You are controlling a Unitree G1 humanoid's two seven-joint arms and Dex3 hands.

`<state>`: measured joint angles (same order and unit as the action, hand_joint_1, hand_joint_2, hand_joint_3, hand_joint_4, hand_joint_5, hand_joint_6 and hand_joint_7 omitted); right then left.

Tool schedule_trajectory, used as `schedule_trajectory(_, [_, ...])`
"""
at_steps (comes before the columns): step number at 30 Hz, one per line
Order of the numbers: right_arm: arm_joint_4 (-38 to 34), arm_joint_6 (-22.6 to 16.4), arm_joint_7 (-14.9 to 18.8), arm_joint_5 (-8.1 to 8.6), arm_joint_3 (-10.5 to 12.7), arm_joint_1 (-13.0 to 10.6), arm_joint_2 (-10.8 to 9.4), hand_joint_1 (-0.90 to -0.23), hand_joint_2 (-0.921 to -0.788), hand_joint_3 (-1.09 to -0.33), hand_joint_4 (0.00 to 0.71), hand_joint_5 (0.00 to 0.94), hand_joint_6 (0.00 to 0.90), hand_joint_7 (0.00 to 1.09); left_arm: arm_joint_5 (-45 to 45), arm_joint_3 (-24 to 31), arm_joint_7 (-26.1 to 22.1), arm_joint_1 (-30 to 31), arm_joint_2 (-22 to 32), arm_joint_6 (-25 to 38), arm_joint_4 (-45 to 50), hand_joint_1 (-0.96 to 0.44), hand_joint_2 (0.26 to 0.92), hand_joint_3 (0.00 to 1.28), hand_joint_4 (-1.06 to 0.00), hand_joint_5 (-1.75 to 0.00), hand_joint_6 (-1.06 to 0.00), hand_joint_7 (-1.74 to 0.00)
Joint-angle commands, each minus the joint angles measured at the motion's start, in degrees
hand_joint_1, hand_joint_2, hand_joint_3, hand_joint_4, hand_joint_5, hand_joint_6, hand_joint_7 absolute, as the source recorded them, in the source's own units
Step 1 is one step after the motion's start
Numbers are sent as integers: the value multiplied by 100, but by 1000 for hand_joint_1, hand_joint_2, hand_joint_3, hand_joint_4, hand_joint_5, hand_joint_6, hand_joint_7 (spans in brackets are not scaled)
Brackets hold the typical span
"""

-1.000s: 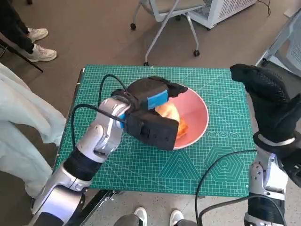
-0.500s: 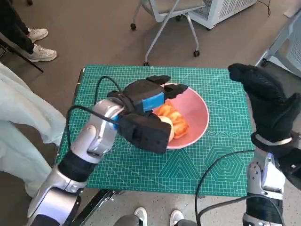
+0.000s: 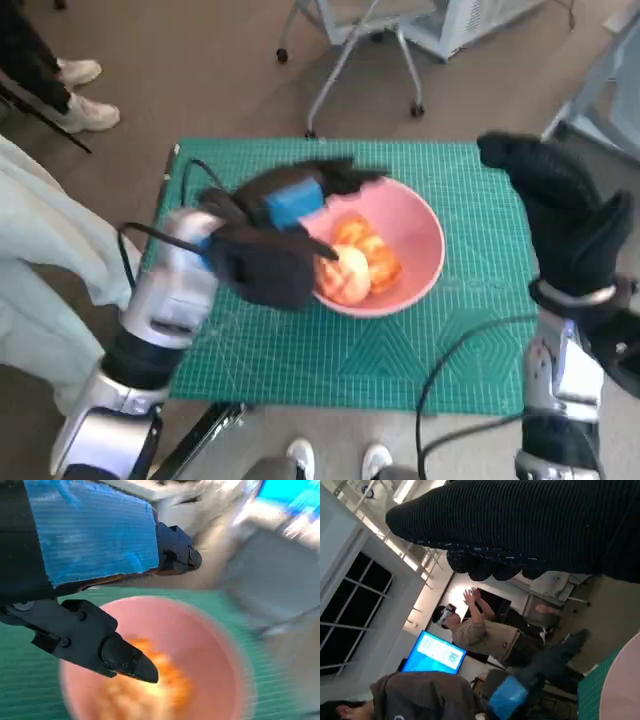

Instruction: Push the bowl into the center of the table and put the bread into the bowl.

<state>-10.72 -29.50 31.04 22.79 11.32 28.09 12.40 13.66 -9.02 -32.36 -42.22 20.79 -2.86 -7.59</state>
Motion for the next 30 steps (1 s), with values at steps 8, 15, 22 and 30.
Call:
schedule_trajectory(8, [100,373,-376,-297,-221,339,-84,-681,-921,-773,194,2,123,401,-2849,1722,710,698,-1322,-2134,-216,-602,920,343,-133,-17,-15,-548])
schedule_trajectory(15, [159,434,-528,-456,-325,419,-113,-676,-921,-778,202,4,87,476,-3310,1764,481,841,-1332,-2243,-212,-646,921,386,-132,-14,0,-573])
schedule_trajectory(22, [67,436,-598,-533,-364,504,-150,-663,-921,-778,202,2,65,515,-3530,1721,336,923,-1331,-2145,-144,-672,921,391,-124,-8,1,-538])
schedule_trajectory(30, [-83,469,-654,-560,-390,595,-198,-665,-921,-763,199,1,51,535,-3444,1620,254,926,-1263,-2095,-134,-675,921,403,-126,-7,1,-468])
